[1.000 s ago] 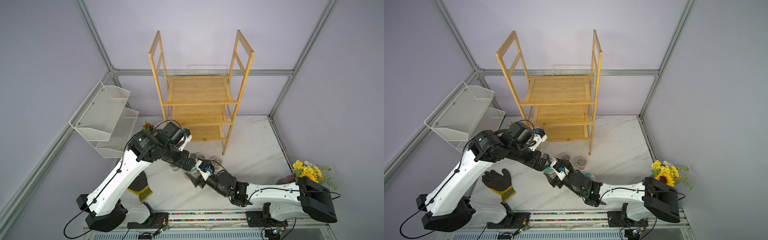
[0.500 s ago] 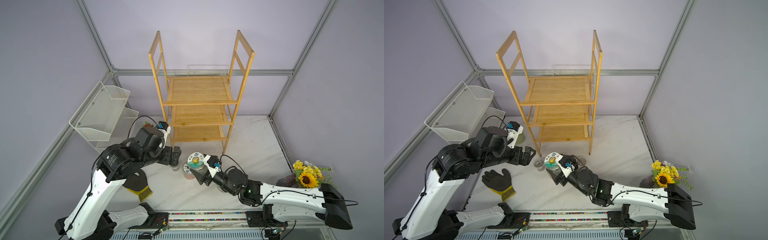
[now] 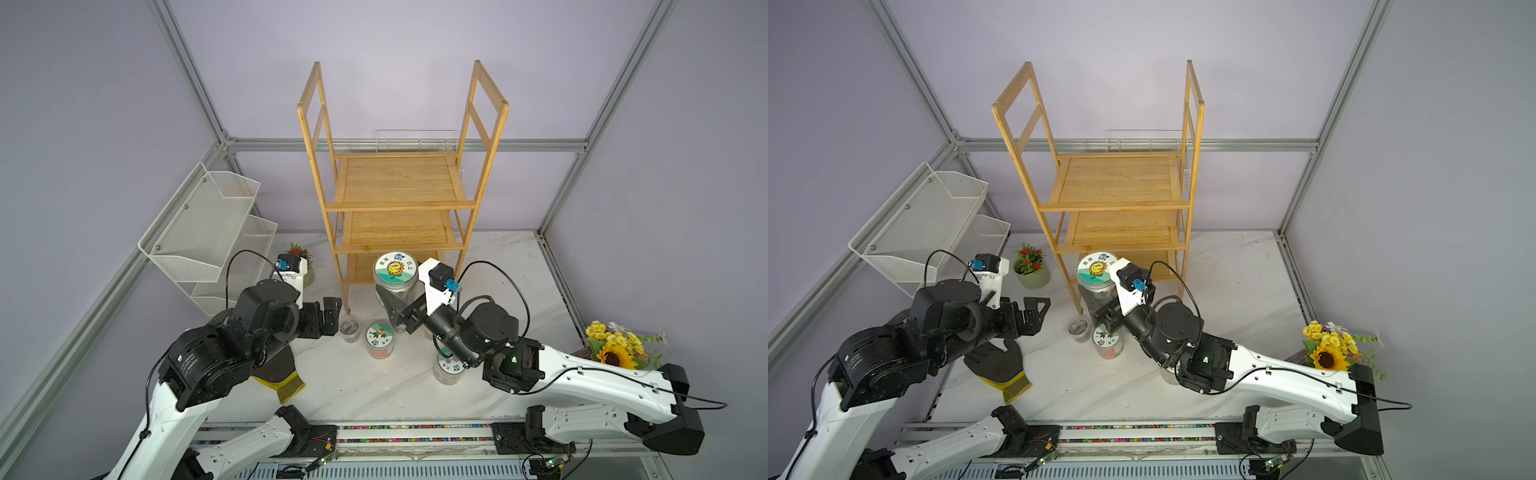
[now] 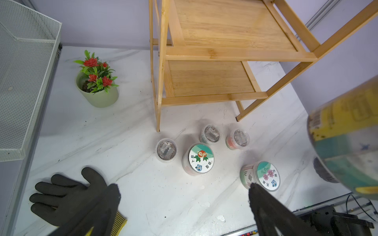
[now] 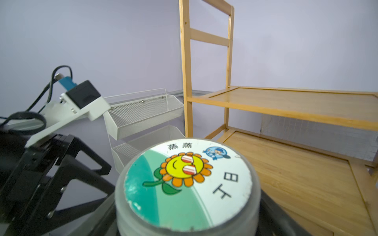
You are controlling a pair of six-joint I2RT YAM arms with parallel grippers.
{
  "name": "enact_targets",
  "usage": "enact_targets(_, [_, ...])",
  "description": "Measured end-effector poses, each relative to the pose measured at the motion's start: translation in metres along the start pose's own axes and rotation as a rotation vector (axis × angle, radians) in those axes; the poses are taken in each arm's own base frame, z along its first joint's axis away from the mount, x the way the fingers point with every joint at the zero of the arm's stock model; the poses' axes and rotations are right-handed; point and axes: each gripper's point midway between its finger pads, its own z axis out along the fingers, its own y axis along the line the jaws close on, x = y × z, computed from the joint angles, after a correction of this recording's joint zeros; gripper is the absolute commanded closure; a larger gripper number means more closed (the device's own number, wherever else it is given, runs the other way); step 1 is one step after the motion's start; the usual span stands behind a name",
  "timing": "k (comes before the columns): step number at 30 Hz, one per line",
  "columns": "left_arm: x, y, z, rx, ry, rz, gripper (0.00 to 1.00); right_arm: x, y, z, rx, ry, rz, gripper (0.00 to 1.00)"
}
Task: Place the seed container on the shelf
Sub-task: Place the seed jar on the shelf.
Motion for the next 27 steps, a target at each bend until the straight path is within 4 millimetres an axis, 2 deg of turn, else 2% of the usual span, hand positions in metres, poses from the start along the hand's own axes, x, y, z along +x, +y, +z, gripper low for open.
enact_targets(7, [-0.002,0.002,-0.006,0.012,-0.028,-0.043,0.00,-0.053,-0.006,0.025,0.108,-0.070,-0.052,0.36])
enact_targets(13, [0.005,0.003,0.002,0.002,-0.011,-0.036,0.00,-0.075,-0.013,0.051,0.180,-0.101,-0.115,0.35])
enact_targets(19, [0.012,0.005,0.008,-0.005,0.002,-0.031,0.00,-0.095,-0.052,0.083,0.310,-0.128,-0.170,0.35])
enact_targets(27, [0.012,0.005,0.008,0.000,-0.013,-0.035,0.00,-0.120,-0.107,0.119,0.442,-0.148,-0.198,0.35])
